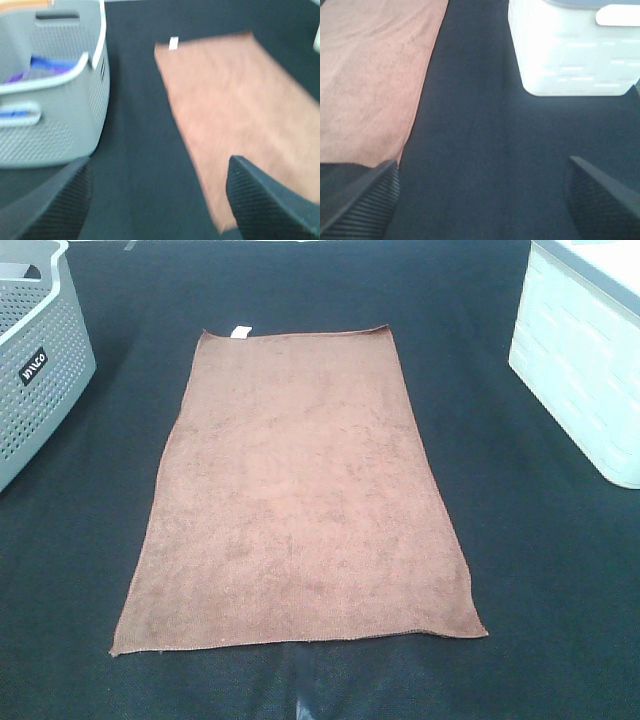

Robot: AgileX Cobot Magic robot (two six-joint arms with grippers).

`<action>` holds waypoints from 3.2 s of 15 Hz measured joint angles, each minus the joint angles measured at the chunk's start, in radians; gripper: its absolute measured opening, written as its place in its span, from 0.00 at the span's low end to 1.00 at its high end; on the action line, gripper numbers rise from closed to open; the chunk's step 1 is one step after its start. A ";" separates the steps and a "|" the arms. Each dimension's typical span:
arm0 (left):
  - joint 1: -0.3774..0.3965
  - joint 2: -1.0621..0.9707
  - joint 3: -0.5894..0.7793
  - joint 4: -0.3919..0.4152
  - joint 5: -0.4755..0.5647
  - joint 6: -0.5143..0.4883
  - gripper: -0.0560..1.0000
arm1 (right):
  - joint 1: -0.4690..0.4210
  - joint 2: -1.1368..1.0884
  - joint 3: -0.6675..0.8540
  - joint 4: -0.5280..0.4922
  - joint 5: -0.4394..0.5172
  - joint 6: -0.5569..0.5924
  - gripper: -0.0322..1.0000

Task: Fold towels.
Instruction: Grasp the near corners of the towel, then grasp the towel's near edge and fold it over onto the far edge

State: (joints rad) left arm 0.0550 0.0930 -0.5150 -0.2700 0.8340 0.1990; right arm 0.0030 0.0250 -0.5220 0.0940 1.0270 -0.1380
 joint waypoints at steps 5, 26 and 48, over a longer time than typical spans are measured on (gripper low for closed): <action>0.000 0.262 0.072 -0.265 -0.300 0.000 0.73 | 0.000 0.237 -0.012 0.004 -0.103 0.026 0.81; 0.000 1.617 0.059 -1.146 -0.270 0.824 0.73 | 0.000 1.593 -0.015 1.008 -0.390 -0.825 0.76; -0.173 1.814 -0.076 -1.284 -0.188 0.937 0.06 | 0.130 1.789 -0.174 1.018 -0.416 -0.691 0.03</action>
State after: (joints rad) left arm -0.1180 1.9070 -0.5910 -1.5540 0.6460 1.1360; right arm 0.1330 1.8140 -0.6960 1.1120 0.6110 -0.8290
